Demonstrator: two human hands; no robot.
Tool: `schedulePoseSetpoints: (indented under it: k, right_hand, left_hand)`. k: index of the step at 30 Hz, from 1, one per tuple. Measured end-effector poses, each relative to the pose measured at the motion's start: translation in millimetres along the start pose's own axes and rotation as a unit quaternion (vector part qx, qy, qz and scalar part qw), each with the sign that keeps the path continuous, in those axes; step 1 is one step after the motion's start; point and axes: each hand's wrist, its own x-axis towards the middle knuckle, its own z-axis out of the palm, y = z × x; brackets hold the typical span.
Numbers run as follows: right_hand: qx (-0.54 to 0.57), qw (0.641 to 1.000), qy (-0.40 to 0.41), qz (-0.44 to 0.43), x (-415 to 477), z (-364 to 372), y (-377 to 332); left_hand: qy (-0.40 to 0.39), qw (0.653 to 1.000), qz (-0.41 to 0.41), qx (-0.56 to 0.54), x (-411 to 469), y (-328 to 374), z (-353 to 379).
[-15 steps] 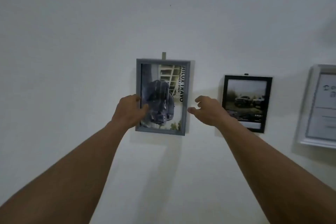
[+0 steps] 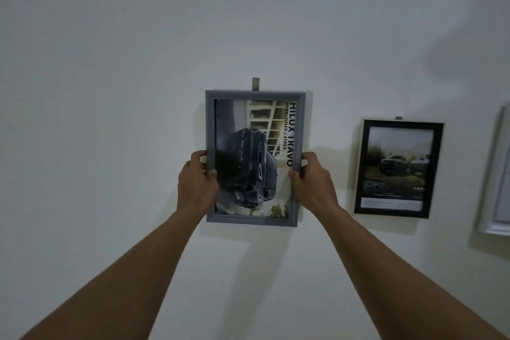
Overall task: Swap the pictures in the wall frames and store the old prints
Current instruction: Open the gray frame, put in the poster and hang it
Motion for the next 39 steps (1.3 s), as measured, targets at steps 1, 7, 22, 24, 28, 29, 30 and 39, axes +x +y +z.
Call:
schedulePoseSetpoints:
  k: [1, 7, 22, 24, 28, 29, 30, 39]
  right_hand:
    - [0.009, 1.000, 0.003, 0.000, 1.0, 2.1, 1.8]
    - [0.085, 0.996, 0.015, -0.007, 0.9, 1.5, 0.8]
    - [0.182, 0.982, 0.020, -0.038, -48.1, -69.5, 11.6]
    - [0.190, 0.981, 0.006, -0.027, -69.1, -79.9, 19.4]
    - [0.175, 0.984, -0.020, 0.002, -118.8, -100.2, 49.5]
    - [0.169, 0.985, -0.027, 0.011, -130.0, -107.2, 58.1]
    - [0.164, 0.986, -0.035, 0.023, -142.1, -114.5, 67.2]
    - [0.137, 0.979, -0.084, 0.125, -252.5, -149.5, 161.5]
  left_hand:
    - [0.001, 1.000, -0.003, -0.010, 1.3, -2.2, 1.5]
    - [0.005, 0.997, -0.009, -0.072, 6.3, 2.1, -3.9]
    - [-0.102, 0.982, 0.044, -0.153, -32.9, 44.2, -36.9]
    - [-0.115, 0.979, 0.027, -0.165, -55.4, 49.8, -37.3]
    - [-0.141, 0.973, -0.025, -0.180, -117.3, 49.6, -27.4]
    - [-0.146, 0.972, -0.038, -0.183, -134.0, 50.2, -23.4]
    - [-0.153, 0.970, -0.051, -0.184, -150.7, 50.5, -19.1]
    - [-0.188, 0.929, -0.239, -0.210, -288.3, 36.9, 31.4]
